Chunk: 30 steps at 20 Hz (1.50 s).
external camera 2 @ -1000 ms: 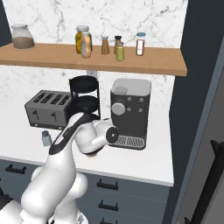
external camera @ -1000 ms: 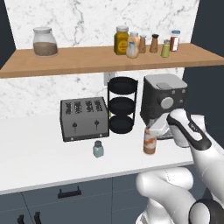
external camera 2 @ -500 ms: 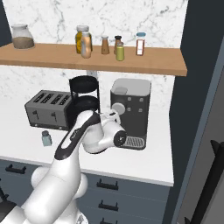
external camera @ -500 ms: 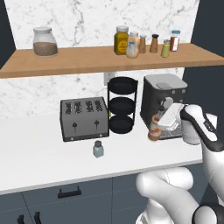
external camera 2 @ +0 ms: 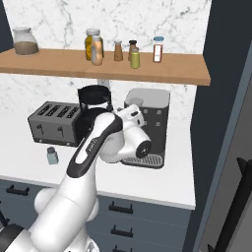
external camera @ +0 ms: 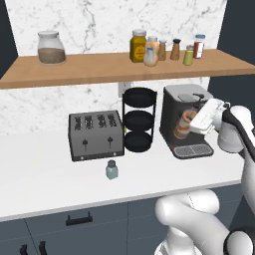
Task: Put the shaker and condiment bottle from the counter next to their counterparts in the cabinet.
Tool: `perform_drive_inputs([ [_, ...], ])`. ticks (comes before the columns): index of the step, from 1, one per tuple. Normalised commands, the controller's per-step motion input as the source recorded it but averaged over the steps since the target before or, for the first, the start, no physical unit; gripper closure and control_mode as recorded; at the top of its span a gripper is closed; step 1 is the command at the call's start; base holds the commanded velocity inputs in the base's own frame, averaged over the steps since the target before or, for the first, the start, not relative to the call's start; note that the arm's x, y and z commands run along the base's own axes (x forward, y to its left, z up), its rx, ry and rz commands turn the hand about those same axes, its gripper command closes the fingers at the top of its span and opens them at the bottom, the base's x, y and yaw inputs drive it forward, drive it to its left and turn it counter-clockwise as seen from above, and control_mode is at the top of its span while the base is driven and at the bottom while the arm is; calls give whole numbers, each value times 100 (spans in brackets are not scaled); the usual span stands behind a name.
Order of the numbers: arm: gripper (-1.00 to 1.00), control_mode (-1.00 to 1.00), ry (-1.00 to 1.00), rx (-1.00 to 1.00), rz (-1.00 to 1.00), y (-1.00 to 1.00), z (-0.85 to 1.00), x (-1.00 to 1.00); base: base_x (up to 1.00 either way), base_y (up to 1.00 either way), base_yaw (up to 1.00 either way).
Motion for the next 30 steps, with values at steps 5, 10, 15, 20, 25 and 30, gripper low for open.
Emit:
perform_drive_inputs([
  [5, 100, -100, -5, 8, -1, -23, 99, -6, 0, 0, 0],
  [10, 100, -100, 10, 8, 0, -3, 100, -14, 0, 0, 0],
  [15, 100, -100, 15, 4, 0, 0, 100, -25, 0, 0, 0],
  [20, 100, -100, 7, 2, 0, 4, 100, -38, 0, 0, 0],
  [25, 100, -100, 3, 1, 0, 35, 90, -53, 0, 0, 0],
  [30, 100, -100, 2, -13, 4, 92, 4, -12, 0, 0, 0],
])
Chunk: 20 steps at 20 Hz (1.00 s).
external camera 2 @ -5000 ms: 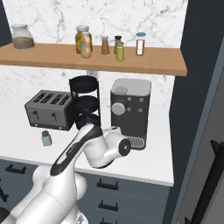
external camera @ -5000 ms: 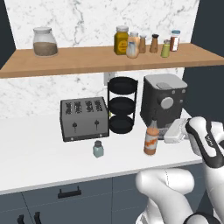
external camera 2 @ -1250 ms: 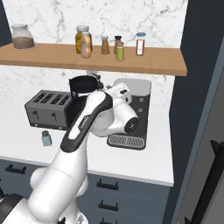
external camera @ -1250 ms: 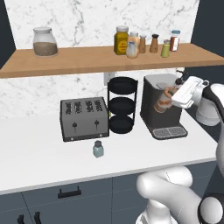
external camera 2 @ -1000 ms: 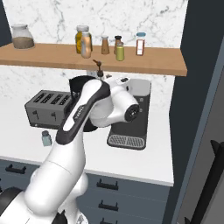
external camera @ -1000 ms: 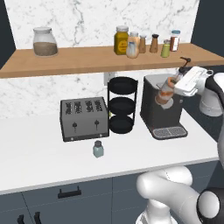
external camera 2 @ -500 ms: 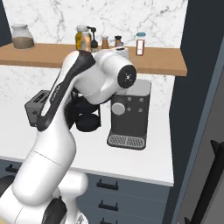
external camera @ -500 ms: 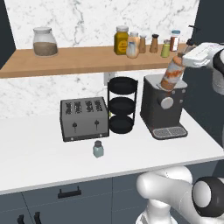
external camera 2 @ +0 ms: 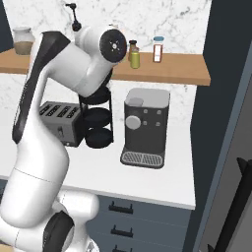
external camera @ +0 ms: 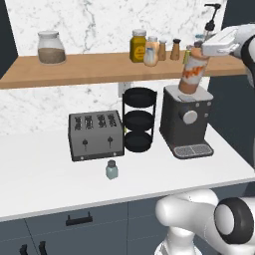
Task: Put the shaker and condiment bottle from the counter next to their counterparts in the cabinet.
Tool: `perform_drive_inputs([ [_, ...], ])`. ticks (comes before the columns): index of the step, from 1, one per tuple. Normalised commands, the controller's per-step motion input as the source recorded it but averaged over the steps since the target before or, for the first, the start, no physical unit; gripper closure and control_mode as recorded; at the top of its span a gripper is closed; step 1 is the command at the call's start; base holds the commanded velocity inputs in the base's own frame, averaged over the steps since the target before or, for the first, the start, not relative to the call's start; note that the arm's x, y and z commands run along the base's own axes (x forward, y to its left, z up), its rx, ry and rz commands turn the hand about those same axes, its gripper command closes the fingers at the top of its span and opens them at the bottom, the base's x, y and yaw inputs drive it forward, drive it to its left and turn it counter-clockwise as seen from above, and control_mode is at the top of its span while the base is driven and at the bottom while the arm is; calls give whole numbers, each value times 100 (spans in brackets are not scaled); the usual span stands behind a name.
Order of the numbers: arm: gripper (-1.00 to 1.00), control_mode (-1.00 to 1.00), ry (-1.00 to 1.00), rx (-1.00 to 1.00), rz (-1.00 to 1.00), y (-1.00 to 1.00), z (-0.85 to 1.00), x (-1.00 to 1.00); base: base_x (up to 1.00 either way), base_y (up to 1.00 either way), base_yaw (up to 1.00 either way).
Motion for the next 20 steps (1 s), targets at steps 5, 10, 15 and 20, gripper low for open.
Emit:
perform_drive_inputs([
  [5, 100, -100, -2, -2, -8, 78, 10, 11, 0, 0, 0],
  [10, 100, -100, -5, 0, -11, 69, 13, 17, 0, 0, 0],
  [15, 100, -100, 3, 0, -8, 26, 33, 39, 0, 0, 0],
  [20, 100, -100, 9, 0, -7, 0, 21, 48, 0, 0, 0],
])
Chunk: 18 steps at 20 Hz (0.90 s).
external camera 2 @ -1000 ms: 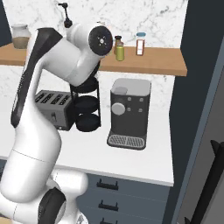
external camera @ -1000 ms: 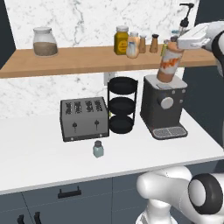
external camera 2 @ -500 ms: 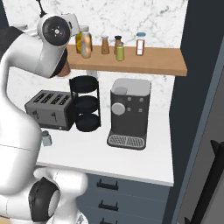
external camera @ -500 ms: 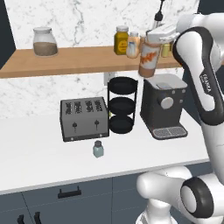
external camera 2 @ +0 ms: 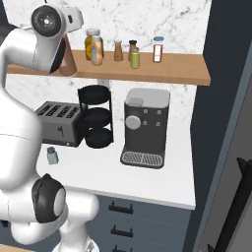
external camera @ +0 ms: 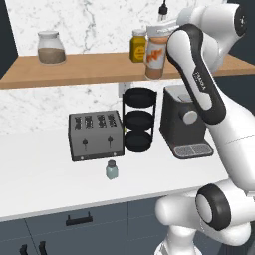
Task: Put the shaker and condiment bottle from the counter next to their counterparts in the cabinet.
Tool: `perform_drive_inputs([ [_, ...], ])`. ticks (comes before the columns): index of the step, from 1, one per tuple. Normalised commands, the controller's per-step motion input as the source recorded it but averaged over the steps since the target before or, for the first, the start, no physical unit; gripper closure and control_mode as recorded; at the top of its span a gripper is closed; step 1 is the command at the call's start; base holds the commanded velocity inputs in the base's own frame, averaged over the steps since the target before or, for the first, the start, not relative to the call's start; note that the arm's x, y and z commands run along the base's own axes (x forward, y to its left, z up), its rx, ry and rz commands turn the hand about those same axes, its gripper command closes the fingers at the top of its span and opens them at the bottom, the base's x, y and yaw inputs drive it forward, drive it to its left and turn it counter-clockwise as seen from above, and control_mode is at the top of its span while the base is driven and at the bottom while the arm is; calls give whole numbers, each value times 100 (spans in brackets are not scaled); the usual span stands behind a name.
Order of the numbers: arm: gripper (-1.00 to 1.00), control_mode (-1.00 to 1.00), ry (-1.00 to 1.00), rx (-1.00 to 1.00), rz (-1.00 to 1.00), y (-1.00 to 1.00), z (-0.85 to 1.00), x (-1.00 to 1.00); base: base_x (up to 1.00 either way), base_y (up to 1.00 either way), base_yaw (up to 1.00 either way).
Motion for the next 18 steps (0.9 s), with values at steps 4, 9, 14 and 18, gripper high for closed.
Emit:
perform_drive_inputs([
  [4, 100, -100, 3, 2, -2, 0, 9, 33, 0, 0, 0],
  [9, 100, -100, 0, 6, -1, 0, 6, 32, 0, 0, 0],
  [14, 100, -100, 0, 1, 0, 0, 0, 24, 0, 0, 0],
  [18, 100, -100, 0, 0, 0, 0, 0, 34, 0, 0, 0],
])
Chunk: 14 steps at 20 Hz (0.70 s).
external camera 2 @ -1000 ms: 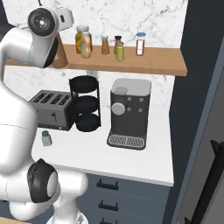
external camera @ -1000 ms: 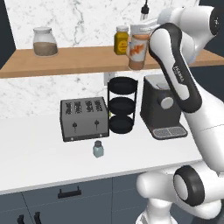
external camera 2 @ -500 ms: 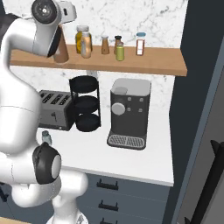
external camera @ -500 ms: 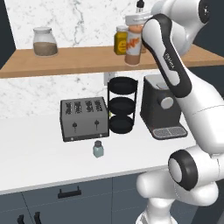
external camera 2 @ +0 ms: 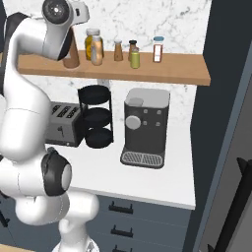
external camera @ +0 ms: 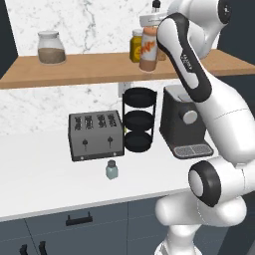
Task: Put the shaker and condiment bottle from the counter next to their counterparts in the cabinet.
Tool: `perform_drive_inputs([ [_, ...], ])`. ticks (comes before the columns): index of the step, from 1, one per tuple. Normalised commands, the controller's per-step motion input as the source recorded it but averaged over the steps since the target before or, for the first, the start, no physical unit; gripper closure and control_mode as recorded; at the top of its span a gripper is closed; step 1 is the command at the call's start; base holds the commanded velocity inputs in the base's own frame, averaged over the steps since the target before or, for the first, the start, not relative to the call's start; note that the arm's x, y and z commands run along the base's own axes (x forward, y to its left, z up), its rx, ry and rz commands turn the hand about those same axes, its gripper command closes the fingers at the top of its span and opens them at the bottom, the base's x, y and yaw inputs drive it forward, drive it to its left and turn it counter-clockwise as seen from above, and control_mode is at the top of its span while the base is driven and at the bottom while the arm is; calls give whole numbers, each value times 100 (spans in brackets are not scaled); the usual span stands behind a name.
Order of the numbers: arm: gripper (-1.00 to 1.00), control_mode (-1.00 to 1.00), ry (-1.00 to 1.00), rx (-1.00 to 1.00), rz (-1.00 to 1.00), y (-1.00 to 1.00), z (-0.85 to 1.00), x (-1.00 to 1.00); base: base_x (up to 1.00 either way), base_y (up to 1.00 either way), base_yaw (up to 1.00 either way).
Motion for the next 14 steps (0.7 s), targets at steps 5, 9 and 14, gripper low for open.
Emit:
perform_drive_inputs([
  [5, 100, -100, 2, 0, 0, 0, 0, 35, 0, 0, 0],
  [9, 100, -100, 6, 1, 0, 0, 0, 33, 0, 0, 0],
  [14, 100, -100, 2, 0, 0, 0, -2, 29, 0, 0, 0],
])
